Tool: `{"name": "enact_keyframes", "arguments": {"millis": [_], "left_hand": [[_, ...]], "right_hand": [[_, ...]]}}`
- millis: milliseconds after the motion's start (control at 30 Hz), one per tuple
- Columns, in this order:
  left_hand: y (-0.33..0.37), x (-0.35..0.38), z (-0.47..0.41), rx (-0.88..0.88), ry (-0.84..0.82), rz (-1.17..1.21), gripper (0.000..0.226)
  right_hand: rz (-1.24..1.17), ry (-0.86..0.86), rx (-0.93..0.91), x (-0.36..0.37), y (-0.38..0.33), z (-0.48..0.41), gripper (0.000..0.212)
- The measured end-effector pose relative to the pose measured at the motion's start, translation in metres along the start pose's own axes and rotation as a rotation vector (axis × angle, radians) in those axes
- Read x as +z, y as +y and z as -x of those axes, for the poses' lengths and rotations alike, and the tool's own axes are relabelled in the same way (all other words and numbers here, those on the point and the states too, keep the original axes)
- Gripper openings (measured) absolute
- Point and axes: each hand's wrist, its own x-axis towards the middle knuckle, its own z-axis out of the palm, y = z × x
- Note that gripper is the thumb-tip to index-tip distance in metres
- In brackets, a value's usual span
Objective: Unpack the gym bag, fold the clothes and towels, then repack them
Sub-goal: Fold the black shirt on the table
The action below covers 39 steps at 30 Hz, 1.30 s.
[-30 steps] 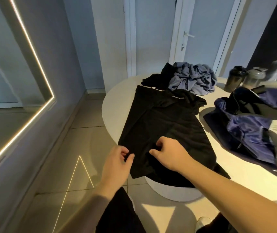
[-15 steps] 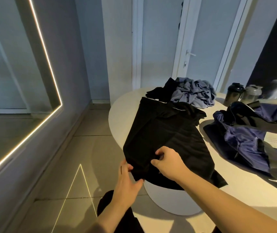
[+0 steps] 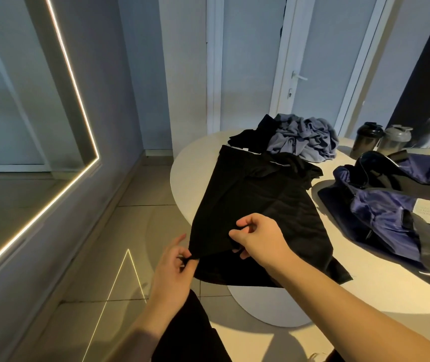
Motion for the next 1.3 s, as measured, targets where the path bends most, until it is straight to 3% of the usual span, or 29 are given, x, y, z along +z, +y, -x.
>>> {"name": "enact_keyframes", "arguments": {"millis": [100, 200, 333, 467, 600, 733, 933, 1033, 1133, 1300], "left_hand": [[0.018, -0.016, 0.008, 0.008, 0.132, 0.103, 0.01], [0.02, -0.018, 0.011, -0.023, 0.168, 0.141, 0.021], [0.008, -0.019, 0.016, -0.065, 0.118, 0.069, 0.026], [-0.002, -0.016, 0.02, -0.088, 0.019, 0.05, 0.033], [0.002, -0.016, 0.019, -0.07, -0.086, -0.132, 0.036], [0.017, 0.001, 0.012, -0.01, -0.011, -0.25, 0.026], [0.061, 0.063, -0.007, 0.257, -0.104, -0.319, 0.015], [0.077, 0.095, -0.01, 0.34, -0.217, -0.416, 0.013], [0.089, 0.12, -0.011, 0.347, -0.348, -0.533, 0.017], [0.107, 0.146, -0.005, 0.407, -0.496, -0.588, 0.018]], "right_hand": [[-0.128, -0.025, 0.039, 0.008, -0.003, 0.007, 0.021], [-0.004, -0.166, 0.056, 0.019, 0.009, 0.013, 0.023], [0.333, -0.261, 0.002, 0.023, 0.027, 0.013, 0.021], [0.37, -0.288, -0.012, 0.017, 0.03, 0.013, 0.015], [0.278, -0.186, -0.014, -0.001, 0.029, 0.013, 0.005], [0.275, 0.031, -0.039, -0.031, 0.038, 0.014, 0.001], [0.618, 0.398, -0.04, -0.105, 0.077, 0.027, 0.028], [0.802, 0.36, 0.189, -0.131, 0.09, 0.034, 0.043], [0.782, 0.321, 0.259, -0.14, 0.095, 0.038, 0.052], [0.53, 0.259, 0.285, -0.151, 0.093, 0.047, 0.035]]}}
